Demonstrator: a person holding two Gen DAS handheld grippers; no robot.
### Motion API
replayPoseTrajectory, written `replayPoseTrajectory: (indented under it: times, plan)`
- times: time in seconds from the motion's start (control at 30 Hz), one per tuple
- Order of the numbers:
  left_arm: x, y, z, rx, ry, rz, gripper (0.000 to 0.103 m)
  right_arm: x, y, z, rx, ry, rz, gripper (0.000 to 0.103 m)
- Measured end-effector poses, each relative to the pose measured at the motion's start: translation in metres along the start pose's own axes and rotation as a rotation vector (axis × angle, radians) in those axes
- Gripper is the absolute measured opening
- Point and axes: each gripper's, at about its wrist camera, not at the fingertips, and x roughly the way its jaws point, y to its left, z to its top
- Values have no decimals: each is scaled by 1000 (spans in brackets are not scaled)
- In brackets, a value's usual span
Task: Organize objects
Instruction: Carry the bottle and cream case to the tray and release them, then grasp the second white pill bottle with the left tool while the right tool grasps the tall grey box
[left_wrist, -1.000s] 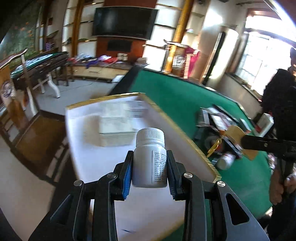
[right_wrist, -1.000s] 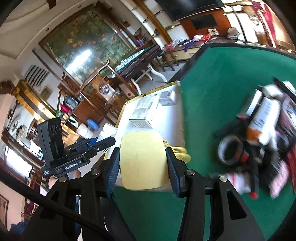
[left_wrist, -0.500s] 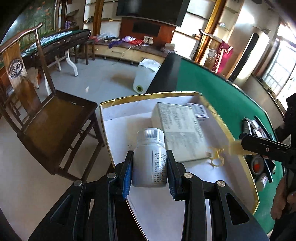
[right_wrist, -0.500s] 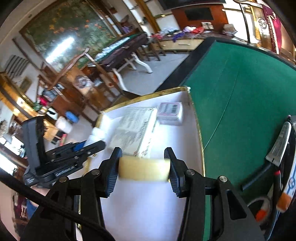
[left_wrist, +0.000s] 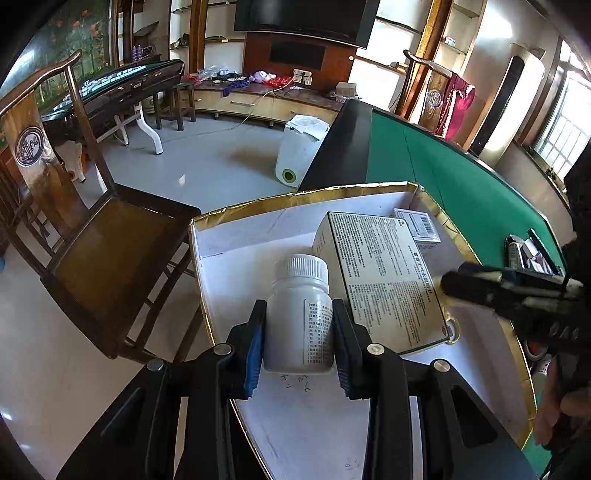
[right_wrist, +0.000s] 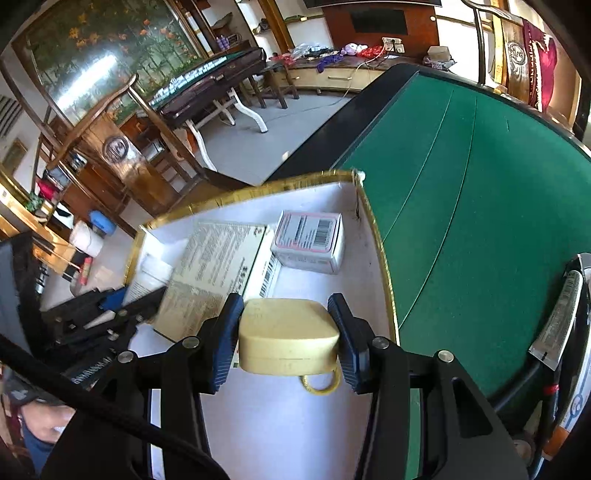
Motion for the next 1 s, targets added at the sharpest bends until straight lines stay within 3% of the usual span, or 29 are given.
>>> replayPoseTrajectory:
  times: [0.23, 0.53, 0.63, 0.73, 0.8, 1.0]
  plan:
    - [0, -3, 2, 27, 15, 16, 29, 12, -9, -11, -1, 49, -12, 47]
    - [14, -5, 15, 44, 44, 86, 29, 18, -12, 3, 14, 32, -47, 47]
    - [15, -5, 16, 34, 49, 77, 29, 19, -11, 1, 16, 40, -52, 47]
    - [12, -5, 13, 24, 58, 56, 31, 11, -18, -4, 46, 51, -23, 48]
    - [5, -7, 10, 24, 51, 53, 31, 2, -21, -8, 55, 48, -8, 54]
    - [-32, -21, -4, 31, 1, 56, 32, -41, -25, -29, 83, -18, 93, 57]
